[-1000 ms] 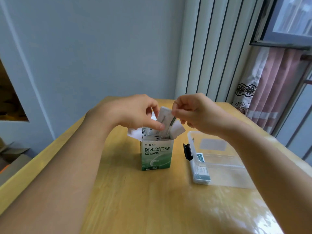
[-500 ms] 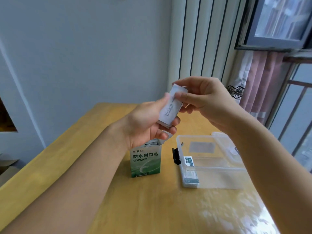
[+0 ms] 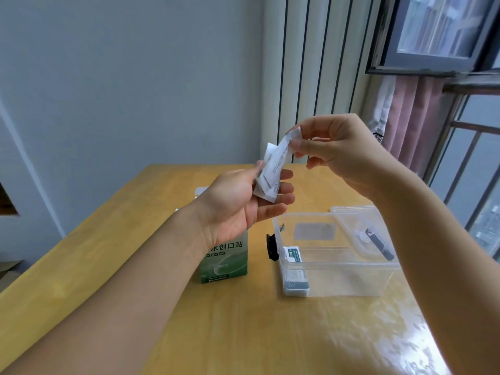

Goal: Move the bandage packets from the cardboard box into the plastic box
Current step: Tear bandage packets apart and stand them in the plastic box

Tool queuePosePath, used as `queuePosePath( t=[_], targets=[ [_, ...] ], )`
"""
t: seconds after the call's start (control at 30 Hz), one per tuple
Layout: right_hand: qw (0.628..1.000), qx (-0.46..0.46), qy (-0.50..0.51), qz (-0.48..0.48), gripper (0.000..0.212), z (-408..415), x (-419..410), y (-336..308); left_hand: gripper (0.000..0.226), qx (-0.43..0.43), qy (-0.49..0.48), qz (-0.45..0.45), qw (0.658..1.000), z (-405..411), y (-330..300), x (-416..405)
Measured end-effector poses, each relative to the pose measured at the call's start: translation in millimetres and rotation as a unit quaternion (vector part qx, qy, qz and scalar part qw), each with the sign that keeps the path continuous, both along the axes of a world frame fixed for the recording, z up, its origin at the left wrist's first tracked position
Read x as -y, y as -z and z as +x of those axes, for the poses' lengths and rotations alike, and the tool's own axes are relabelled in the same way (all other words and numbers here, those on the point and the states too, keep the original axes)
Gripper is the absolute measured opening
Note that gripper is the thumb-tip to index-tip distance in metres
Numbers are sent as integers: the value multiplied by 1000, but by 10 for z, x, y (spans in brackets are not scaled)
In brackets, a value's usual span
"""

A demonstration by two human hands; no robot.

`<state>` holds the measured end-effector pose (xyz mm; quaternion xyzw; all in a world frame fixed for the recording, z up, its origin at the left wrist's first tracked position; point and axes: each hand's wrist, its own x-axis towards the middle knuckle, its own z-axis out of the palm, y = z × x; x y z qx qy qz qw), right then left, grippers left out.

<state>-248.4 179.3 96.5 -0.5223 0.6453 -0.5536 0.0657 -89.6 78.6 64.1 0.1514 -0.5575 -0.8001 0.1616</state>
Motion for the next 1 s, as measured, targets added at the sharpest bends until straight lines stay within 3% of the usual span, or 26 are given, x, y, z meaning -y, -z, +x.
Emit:
queuePosePath(
  t=[0.2,0.4,0.5,0.63,0.77,0.9,1.0],
  targets=[
    [992,-111,50,14,14,-17,23,11,60,7,56,93,994,34,-8,-28],
    [975,-197,97,12,15,-6,38,8,70,6,74,125,989,26,-11,-25],
    [964,-233,125,15,16,4,42,22,61,7,59,125,990,1,12,-16],
    [937,-285,190,-63,18,71,-26,-65,47,-1,-9,133,991,-63,69,13],
    [882,-396,195,-166,17,281,-132,-199,40,-24,-44,178,983,-42,50,22],
    [892,-446,77,-9,9,495,-20,-107,51,-66,-33,228,971,-20,7,30],
    [913,-397,-2,92,7,540,76,19,51,-59,-16,226,972,-9,0,41]
  ],
)
